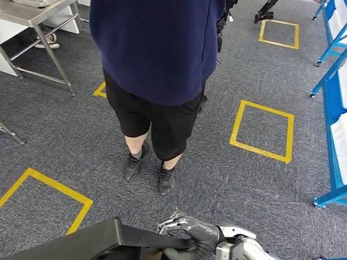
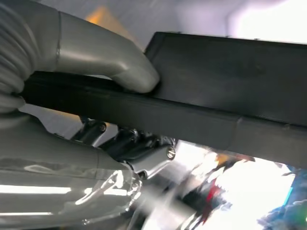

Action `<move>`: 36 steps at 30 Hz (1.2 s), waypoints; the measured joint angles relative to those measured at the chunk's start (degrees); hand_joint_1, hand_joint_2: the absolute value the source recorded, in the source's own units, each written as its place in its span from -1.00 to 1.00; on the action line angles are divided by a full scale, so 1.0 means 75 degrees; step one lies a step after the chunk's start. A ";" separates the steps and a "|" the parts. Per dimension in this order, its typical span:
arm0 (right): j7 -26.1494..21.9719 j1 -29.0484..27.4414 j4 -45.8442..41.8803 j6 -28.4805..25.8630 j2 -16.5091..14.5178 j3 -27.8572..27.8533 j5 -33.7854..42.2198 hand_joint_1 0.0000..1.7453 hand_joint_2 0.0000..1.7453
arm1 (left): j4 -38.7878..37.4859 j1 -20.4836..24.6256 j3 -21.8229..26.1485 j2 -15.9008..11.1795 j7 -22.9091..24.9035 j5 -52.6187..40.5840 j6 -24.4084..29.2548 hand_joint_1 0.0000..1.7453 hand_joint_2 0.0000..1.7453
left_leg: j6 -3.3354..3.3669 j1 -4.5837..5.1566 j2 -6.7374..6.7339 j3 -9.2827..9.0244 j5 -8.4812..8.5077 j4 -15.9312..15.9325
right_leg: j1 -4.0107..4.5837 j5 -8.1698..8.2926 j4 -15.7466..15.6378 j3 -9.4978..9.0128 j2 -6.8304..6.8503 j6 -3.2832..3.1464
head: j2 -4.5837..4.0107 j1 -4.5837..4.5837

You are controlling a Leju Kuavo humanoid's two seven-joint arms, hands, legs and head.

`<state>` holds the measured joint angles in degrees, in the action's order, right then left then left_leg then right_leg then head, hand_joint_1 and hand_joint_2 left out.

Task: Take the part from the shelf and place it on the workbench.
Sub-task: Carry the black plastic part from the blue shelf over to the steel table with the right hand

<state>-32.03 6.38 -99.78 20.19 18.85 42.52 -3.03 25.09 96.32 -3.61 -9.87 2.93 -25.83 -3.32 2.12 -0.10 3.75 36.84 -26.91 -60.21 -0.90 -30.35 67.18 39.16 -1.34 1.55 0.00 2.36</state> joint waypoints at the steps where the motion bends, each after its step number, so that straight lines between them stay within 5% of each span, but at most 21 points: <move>1: 0.0149 0.0021 -0.0166 -0.0431 0.0311 -0.0126 -0.0279 1.00 1.00 | -0.0060 0.0115 -0.0029 -0.0085 0.0144 -0.0141 -0.0092 -1.00 1.00 | -0.0017 0.0004 0.0063 0.0009 -0.0014 -0.0018 | -0.0007 0.0217 -0.0474 -0.0169 -0.0115 -0.0006 | 0.0000 0.0001; 4: 0.0666 -0.0364 -0.0847 -0.0561 0.1867 -0.1291 0.0646 1.00 1.00 | -0.0088 0.0456 -0.0049 -0.0382 0.0278 -0.0274 -0.0097 -1.00 1.00 | -0.0084 -0.0001 0.0267 0.0063 -0.0021 -0.0031 | -0.0001 0.0276 -0.0949 -0.0384 -0.0169 -0.0025 | 0.0000 0.0003; 7: 0.1604 -0.1025 -0.1354 0.1555 0.3258 -0.3862 0.3578 1.00 1.00 | 0.0184 0.0806 0.0130 -0.0731 0.0266 -0.0129 0.0082 -1.00 1.00 | -0.0157 0.0011 0.0139 0.0149 -0.0215 -0.0235 | -0.0046 0.0277 -0.1028 -0.0474 0.0017 -0.0114 | 0.0000 0.0004; 9: 0.2131 -0.0938 -0.1575 0.2838 0.3370 -0.6046 0.4666 1.00 1.00 | 0.0438 0.0931 0.0291 -0.0907 0.0198 0.0016 0.0043 -1.00 1.00 | -0.0224 0.0007 -0.0195 0.0493 -0.0629 -0.0989 | -0.0061 0.0267 -0.1057 -0.0518 0.0088 -0.0165 | 0.0000 0.0015; 11: 0.2271 -0.0604 -0.1838 0.3226 0.3067 -0.7937 0.4501 1.00 1.00 | 0.0714 0.0948 0.0453 -0.0940 0.0100 0.0189 0.0040 -1.00 1.00 | -0.0284 -0.0032 -0.0319 0.0957 -0.0950 -0.1876 | -0.0069 0.0228 -0.1057 -0.0550 0.0206 -0.0173 | 0.0000 0.0018; 12: 0.2212 -0.0409 -0.1916 0.3149 0.2877 -0.8577 0.4091 1.00 1.00 | 0.0866 0.0950 0.0516 -0.0934 0.0089 0.0241 0.0048 -1.00 1.00 | -0.0311 -0.0050 -0.0332 0.1071 -0.0938 -0.2042 | -0.0080 0.0208 -0.1056 -0.0560 0.0280 -0.0165 | 0.0000 0.0018; 14: 0.1968 -0.0074 -0.1969 0.2742 0.2578 -0.9274 0.3238 1.00 1.00 | 0.1223 0.0984 0.0581 -0.0908 0.0149 0.0289 0.0061 -1.00 1.00 | -0.0371 -0.0081 -0.0359 0.0868 -0.0517 -0.1506 | -0.0121 0.0166 -0.1053 -0.0589 0.0402 -0.0117 | 0.0001 0.0018; 17: 0.1591 0.0337 -0.1879 0.2154 0.2370 -0.8820 0.2613 1.00 1.00 | 0.1748 0.1092 0.0581 -0.0881 0.0363 0.0321 -0.0080 -1.00 1.00 | -0.0404 -0.0101 -0.0465 0.0213 0.0075 -0.0125 | -0.0141 0.0094 -0.1040 -0.0635 0.0461 0.0011 | 0.0000 0.0014; 20: 0.1250 0.0283 -0.1656 0.1789 0.2234 -0.6990 0.1845 1.00 1.00 | 0.2341 0.0894 0.0556 -0.0873 0.0260 0.0899 -0.0518 -1.00 1.00 | -0.0342 -0.0096 -0.0469 0.0075 0.0096 0.0073 | -0.0106 0.0064 -0.1082 -0.0711 0.0450 0.0033 | 0.0000 0.0008; 23: 0.0865 -0.0396 -0.1406 0.1331 0.1997 -0.5263 0.0920 1.00 1.00 | 0.3492 -0.0148 0.0495 -0.0932 -0.0210 0.2630 -0.0940 -1.00 1.00 | -0.0304 -0.0089 -0.0348 0.0022 0.0074 0.0079 | -0.0118 0.0033 -0.1158 -0.0850 0.0515 0.0045 | 0.0001 0.0009; 30: 0.0483 -0.2007 -0.1191 0.0001 0.1218 -0.3419 0.0076 1.00 1.00 | 0.7346 -0.5091 0.0091 -0.1496 -0.2253 0.4924 -0.0743 -1.00 1.00 | -0.0230 -0.0012 -0.0337 -0.0088 -0.0012 0.0084 | -0.0195 -0.0037 -0.1178 -0.0959 0.0497 0.0147 | 0.0000 0.0012; 36: 0.0523 -0.3010 -0.1349 -0.1152 0.0680 -0.2761 0.0181 1.00 1.00 | 0.9494 -1.0169 -0.0587 -0.1202 -0.3563 0.4482 -0.0718 -1.00 1.00 | -0.0232 0.0004 -0.0528 -0.0198 -0.0124 0.0090 | -0.0207 -0.0073 -0.1182 -0.0983 0.0291 0.0179 | 0.0001 0.0014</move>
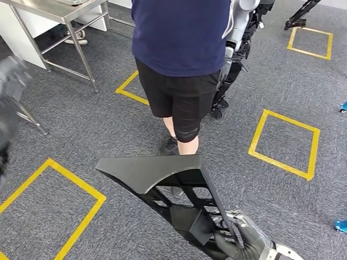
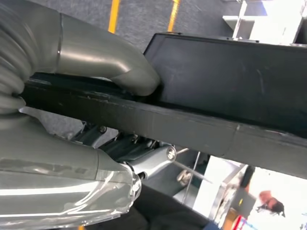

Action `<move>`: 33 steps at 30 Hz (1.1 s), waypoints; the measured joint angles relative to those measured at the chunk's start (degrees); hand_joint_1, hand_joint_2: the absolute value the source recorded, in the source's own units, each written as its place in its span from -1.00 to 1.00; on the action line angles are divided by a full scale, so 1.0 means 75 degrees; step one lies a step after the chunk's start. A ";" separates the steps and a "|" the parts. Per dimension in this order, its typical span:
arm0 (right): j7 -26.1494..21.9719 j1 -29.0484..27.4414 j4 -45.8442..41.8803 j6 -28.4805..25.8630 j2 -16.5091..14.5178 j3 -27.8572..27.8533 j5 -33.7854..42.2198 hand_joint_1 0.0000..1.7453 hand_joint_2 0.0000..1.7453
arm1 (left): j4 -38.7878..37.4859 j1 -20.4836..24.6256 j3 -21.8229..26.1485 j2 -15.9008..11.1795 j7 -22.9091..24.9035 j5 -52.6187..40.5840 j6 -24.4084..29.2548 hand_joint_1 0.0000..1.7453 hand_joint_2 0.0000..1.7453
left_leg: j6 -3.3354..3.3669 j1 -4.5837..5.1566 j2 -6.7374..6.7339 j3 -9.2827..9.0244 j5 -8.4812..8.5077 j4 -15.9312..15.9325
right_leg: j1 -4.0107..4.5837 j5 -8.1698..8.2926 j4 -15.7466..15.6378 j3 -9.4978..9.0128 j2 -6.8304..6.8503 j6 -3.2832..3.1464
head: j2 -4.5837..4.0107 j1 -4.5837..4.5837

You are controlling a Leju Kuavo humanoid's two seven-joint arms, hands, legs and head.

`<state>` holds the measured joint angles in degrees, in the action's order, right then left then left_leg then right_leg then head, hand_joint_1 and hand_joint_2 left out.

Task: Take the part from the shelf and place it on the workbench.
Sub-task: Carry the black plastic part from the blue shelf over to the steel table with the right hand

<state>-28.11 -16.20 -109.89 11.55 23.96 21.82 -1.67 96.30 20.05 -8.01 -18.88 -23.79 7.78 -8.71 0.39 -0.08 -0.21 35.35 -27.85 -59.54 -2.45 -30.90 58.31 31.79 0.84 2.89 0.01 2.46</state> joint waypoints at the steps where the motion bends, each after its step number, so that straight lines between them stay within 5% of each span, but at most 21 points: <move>1: 0.0000 -0.0087 -0.0023 -0.0118 -0.0064 0.0097 0.0019 1.00 1.00 | 0.0094 -0.0678 -0.0210 0.0173 -0.0070 -0.0191 0.0097 -1.00 1.00 | 0.0001 -0.0001 -0.0027 -0.0011 -0.0017 0.0000 | 0.0000 -0.0006 0.0000 0.0000 -0.0029 0.0003 | 0.0000 0.0000; 5: 0.0047 -0.0260 -0.0033 -0.0293 -0.0251 0.0517 0.0246 1.00 1.00 | -0.0359 -0.2738 -0.1193 0.0984 -0.0090 -0.0839 0.1122 -1.00 1.00 | 0.0010 0.0000 -0.0069 -0.0042 -0.0062 0.0000 | 0.0000 -0.0034 -0.0003 -0.0016 -0.0067 0.0013 | -0.0001 -0.0001; 8: 0.0082 -0.0239 0.0009 -0.0284 -0.0298 0.0734 0.0366 1.00 1.00 | -0.1702 -0.3341 -0.1663 0.1498 -0.0089 -0.0776 0.1800 -1.00 1.00 | 0.0017 0.0000 -0.0067 -0.0043 -0.0069 0.0000 | -0.0001 -0.0043 -0.0006 -0.0025 -0.0054 0.0022 | -0.0001 -0.0002; 13: 0.0096 -0.0056 0.0137 0.0072 -0.0352 0.0903 0.0478 1.00 1.00 | -0.5908 -0.2932 -0.1652 0.2243 -0.0391 -0.0586 0.2505 -1.00 1.00 | 0.0016 -0.0012 -0.0066 -0.0059 -0.0068 0.0001 | 0.0011 -0.0045 -0.0005 -0.0048 -0.0052 0.0026 | -0.0001 -0.0002; 19: 0.0066 0.0397 0.0415 0.0693 -0.0433 0.0918 0.0669 1.00 1.00 | -0.9255 -0.2541 -0.1401 0.2428 0.1400 -0.0485 0.3121 -1.00 1.00 | 0.0015 -0.0029 -0.0066 -0.0069 -0.0068 0.0001 | 0.0024 -0.0045 -0.0002 -0.0056 -0.0055 0.0021 | 0.0000 -0.0002; 25: 0.0036 0.0726 0.0698 0.1154 -0.0523 0.0921 0.0770 1.00 1.00 | -1.0559 -0.2494 -0.1163 0.2434 0.2711 -0.0258 0.3088 -1.00 1.00 | 0.0015 -0.0030 -0.0062 -0.0066 -0.0068 0.0001 | 0.0024 -0.0050 -0.0002 -0.0061 -0.0040 0.0015 | -0.0001 -0.0002; 33: -0.0029 0.1146 0.1045 0.1473 -0.0680 0.0990 0.0667 1.00 1.00 | -1.1045 -0.2391 -0.1055 0.2450 0.2963 -0.0216 0.2937 -1.00 1.00 | 0.0015 -0.0030 -0.0060 -0.0078 -0.0067 0.0001 | 0.0026 -0.0050 -0.0002 -0.0077 -0.0034 0.0015 | -0.0001 -0.0002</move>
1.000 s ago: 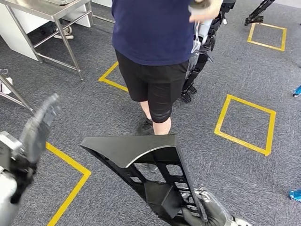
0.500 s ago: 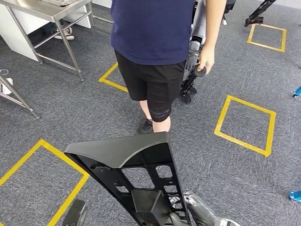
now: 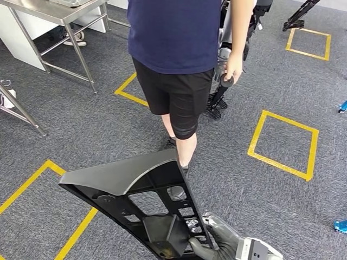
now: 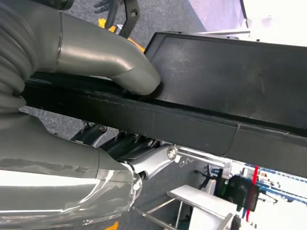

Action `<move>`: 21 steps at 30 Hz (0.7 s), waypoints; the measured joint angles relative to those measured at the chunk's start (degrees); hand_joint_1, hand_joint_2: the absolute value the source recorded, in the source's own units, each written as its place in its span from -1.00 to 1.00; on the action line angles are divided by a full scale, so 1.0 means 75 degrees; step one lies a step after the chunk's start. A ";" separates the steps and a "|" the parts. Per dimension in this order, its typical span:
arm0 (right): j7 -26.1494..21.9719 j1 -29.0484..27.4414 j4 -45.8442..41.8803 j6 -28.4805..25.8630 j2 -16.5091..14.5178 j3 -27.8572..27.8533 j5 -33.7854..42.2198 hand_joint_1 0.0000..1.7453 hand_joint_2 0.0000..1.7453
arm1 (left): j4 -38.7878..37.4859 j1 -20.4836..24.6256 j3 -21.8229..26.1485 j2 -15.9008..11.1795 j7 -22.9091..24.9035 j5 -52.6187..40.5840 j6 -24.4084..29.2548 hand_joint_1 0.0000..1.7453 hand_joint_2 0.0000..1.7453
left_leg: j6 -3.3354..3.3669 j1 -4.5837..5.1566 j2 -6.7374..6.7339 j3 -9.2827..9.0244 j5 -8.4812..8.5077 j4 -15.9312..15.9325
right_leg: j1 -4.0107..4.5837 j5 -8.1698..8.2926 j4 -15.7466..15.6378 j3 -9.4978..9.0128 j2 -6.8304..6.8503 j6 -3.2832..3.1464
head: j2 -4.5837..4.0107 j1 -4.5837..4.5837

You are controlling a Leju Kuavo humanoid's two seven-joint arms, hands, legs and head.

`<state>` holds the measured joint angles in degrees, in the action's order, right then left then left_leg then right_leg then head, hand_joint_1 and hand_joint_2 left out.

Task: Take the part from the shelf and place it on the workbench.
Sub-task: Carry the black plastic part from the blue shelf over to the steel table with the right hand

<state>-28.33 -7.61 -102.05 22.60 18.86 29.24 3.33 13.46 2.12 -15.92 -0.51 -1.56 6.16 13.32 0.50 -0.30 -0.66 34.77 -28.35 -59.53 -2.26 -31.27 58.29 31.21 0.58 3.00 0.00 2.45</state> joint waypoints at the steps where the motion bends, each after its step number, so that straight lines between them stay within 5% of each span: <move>1: -0.0023 0.0030 0.0032 0.0006 -0.0015 0.0008 -0.0012 1.00 1.00 | -0.0031 0.0011 0.0004 0.0001 0.0044 0.0001 -0.0035 -1.00 1.00 | 0.0000 0.0000 0.0000 -0.0001 0.0000 0.0000 | 0.0000 0.0000 0.0000 -0.0001 0.0001 0.0000 | 0.0000 0.0000; 21: -0.0332 -0.0115 0.0122 -0.0181 -0.0184 0.0112 -0.0125 1.00 1.00 | -0.0168 0.0079 0.0124 0.0004 -0.0090 0.0020 -0.0202 -1.00 1.00 | 0.0013 0.0020 0.0008 -0.0001 -0.0010 -0.0017 | -0.0012 0.0008 -0.0014 -0.0008 0.0015 0.0007 | 0.0001 0.0000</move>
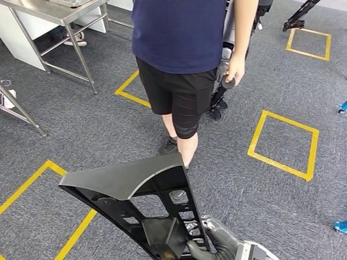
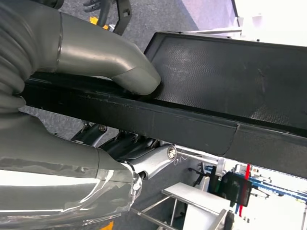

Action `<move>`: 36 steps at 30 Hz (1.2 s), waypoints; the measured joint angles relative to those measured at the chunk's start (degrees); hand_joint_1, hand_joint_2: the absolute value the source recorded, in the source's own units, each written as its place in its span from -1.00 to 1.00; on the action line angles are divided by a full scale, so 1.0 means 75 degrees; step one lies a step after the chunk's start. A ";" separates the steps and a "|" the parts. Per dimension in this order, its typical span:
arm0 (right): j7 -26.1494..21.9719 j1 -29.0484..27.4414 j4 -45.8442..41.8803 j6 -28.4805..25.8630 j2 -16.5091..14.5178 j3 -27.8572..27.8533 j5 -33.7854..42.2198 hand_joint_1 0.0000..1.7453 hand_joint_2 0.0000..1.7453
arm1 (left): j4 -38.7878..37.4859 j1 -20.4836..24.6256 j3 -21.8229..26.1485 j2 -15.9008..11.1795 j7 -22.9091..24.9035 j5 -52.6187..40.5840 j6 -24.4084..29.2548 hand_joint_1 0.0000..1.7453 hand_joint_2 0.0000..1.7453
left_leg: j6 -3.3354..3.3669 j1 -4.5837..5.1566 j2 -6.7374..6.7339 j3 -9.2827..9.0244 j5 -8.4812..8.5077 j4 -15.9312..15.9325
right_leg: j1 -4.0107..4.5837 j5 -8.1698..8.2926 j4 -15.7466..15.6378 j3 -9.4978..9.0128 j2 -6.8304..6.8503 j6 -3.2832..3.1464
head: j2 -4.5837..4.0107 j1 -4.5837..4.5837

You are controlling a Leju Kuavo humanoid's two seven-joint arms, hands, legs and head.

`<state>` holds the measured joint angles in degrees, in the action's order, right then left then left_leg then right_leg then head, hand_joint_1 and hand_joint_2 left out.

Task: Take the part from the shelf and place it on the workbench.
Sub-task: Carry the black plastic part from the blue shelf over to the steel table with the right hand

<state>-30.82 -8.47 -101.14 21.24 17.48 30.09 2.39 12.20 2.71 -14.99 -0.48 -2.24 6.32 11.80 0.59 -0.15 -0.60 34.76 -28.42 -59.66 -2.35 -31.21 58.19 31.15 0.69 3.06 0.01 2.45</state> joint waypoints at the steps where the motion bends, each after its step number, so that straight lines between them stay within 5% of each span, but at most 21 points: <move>1: 0.0000 0.0010 0.0004 0.0012 -0.0018 0.0002 0.0027 1.00 1.00 | -0.0001 0.0003 0.0001 0.0000 -0.0009 -0.0001 -0.0010 -1.00 1.00 | 0.0007 0.0006 0.0002 0.0001 -0.0004 -0.0004 | -0.0006 0.0001 0.0000 -0.0001 0.0003 0.0002 | 0.0000 0.0000; 8: -0.0001 0.0112 0.0072 0.0122 -0.0187 0.0005 0.0186 1.00 1.00 | -0.0015 0.0026 0.0002 0.0000 0.0104 -0.0070 -0.0092 -1.00 1.00 | 0.0167 0.0008 -0.0010 -0.0050 0.0017 0.0072 | -0.0045 -0.0066 0.0033 -0.0024 0.0004 0.0094 | -0.0001 0.0000; 10: -0.0002 0.0124 0.0084 0.0137 -0.0208 0.0009 0.0205 1.00 1.00 | -0.0015 0.0039 0.0002 0.0000 0.0118 -0.0076 -0.0115 -1.00 1.00 | 0.0236 -0.0032 -0.0041 -0.0106 0.0061 0.0165 | -0.0026 -0.0457 0.0623 0.0215 -0.0022 0.0078 | -0.0001 -0.0001; 12: -0.0003 0.0124 0.0114 0.0144 -0.0221 0.0012 0.0219 1.00 1.00 | -0.0015 0.0046 0.0002 0.0000 0.0116 -0.0076 -0.0138 -1.00 1.00 | 0.0252 -0.0024 -0.0064 -0.0114 0.0062 0.0175 | -0.0003 -0.0955 0.1648 0.0705 -0.0045 0.0060 | -0.0001 -0.0001; 14: -0.0003 0.0115 0.0152 0.0144 -0.0233 0.0015 0.0231 1.00 1.00 | -0.0015 0.0045 0.0002 0.0001 0.0112 -0.0074 -0.0141 -1.00 1.00 | 0.0245 -0.0014 -0.0084 -0.0118 0.0055 0.0171 | 0.0002 -0.1005 0.2107 0.0943 -0.0048 0.0054 | -0.0001 0.0000; 17: -0.0003 0.0130 0.0176 0.0147 -0.0257 0.0015 0.0249 1.00 1.00 | -0.0015 0.0045 0.0007 0.0015 0.0078 -0.0042 -0.0131 -1.00 1.00 | 0.0174 -0.0018 -0.0115 -0.0145 0.0016 0.0134 | 0.0015 -0.0277 0.0837 0.0353 0.0078 0.0011 | -0.0001 0.0000; 19: -0.0007 0.0149 0.0183 0.0159 -0.0293 0.0014 0.0259 1.00 1.00 | -0.0015 0.0040 0.0018 0.0020 0.0020 0.0025 -0.0128 -1.00 1.00 | 0.0078 -0.0001 -0.0132 -0.0158 -0.0019 0.0087 | 0.0050 -0.0032 0.0156 0.0044 0.0160 -0.0071 | -0.0001 0.0001; 22: -0.0037 0.0116 0.0182 0.0157 -0.0341 0.0012 0.0282 1.00 1.00 | -0.0015 0.0037 0.0055 0.0020 -0.0172 0.0128 -0.0154 -1.00 1.00 | -0.0065 -0.0027 -0.0169 -0.0198 -0.0025 0.0101 | 0.0096 0.0000 0.0080 0.0035 0.0069 -0.0211 | 0.0000 0.0001; 24: -0.0058 0.0080 0.0162 0.0137 -0.0369 0.0008 0.0305 1.00 1.00 | -0.0015 0.0038 0.0084 0.0026 -0.0310 0.0164 -0.0212 -1.00 1.00 | -0.0147 -0.0062 -0.0137 -0.0139 -0.0233 -0.0103 | 0.0086 0.0035 0.0063 0.0035 0.0019 -0.0311 | 0.0000 0.0003; 27: -0.0068 0.0035 0.0146 0.0123 -0.0397 -0.0002 0.0365 1.00 1.00 | -0.0018 0.0030 0.0102 0.0035 -0.0358 0.0163 -0.0382 -1.00 1.00 | -0.0208 -0.0076 -0.0045 0.0394 -0.0969 -0.1418 | 0.0098 0.0055 0.0059 0.0054 -0.0069 -0.0392 | -0.0001 0.0007; 29: -0.0067 -0.0002 0.0152 0.0113 -0.0404 -0.0010 0.0407 1.00 1.00 | -0.0028 0.0021 0.0106 0.0035 -0.0328 0.0152 -0.0545 -1.00 1.00 | -0.0206 -0.0074 -0.0017 0.0633 -0.1115 -0.2008 | 0.0117 0.0056 0.0062 0.0055 -0.0169 -0.0397 | -0.0001 0.0006; 30: -0.0067 -0.0020 0.0154 0.0104 -0.0406 -0.0015 0.0424 1.00 1.00 | -0.0034 0.0019 0.0106 0.0037 -0.0309 0.0138 -0.0606 -1.00 1.00 | -0.0191 -0.0074 -0.0002 0.0558 -0.0967 -0.1871 | 0.0122 0.0054 0.0063 0.0045 -0.0225 -0.0395 | 0.0000 0.0006; 33: -0.0066 -0.0047 0.0155 0.0071 -0.0426 -0.0023 0.0485 1.00 1.00 | -0.0044 0.0023 0.0107 0.0044 -0.0270 0.0076 -0.0667 -1.00 1.00 | -0.0113 -0.0078 0.0245 -0.0133 -0.0272 -0.0437 | 0.0123 0.0037 0.0070 0.0020 -0.0405 -0.0357 | 0.0000 0.0006; 36: -0.0053 -0.0065 0.0154 0.0050 -0.0459 -0.0035 0.0540 1.00 1.00 | -0.0061 0.0057 0.0107 0.0046 -0.0299 0.0039 -0.0699 -1.00 1.00 | -0.0069 -0.0045 0.0408 -0.0375 -0.0214 0.0088 | 0.0100 0.0056 0.0063 0.0082 -0.0560 -0.0224 | 0.0000 0.0005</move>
<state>-31.22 -8.96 -99.98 21.61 14.04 29.82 6.44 11.74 3.14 -14.19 -0.14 -4.47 6.61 6.56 0.07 -0.49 2.46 31.95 -30.03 -59.00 -1.59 -30.80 58.66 31.76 -3.50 1.38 0.01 2.49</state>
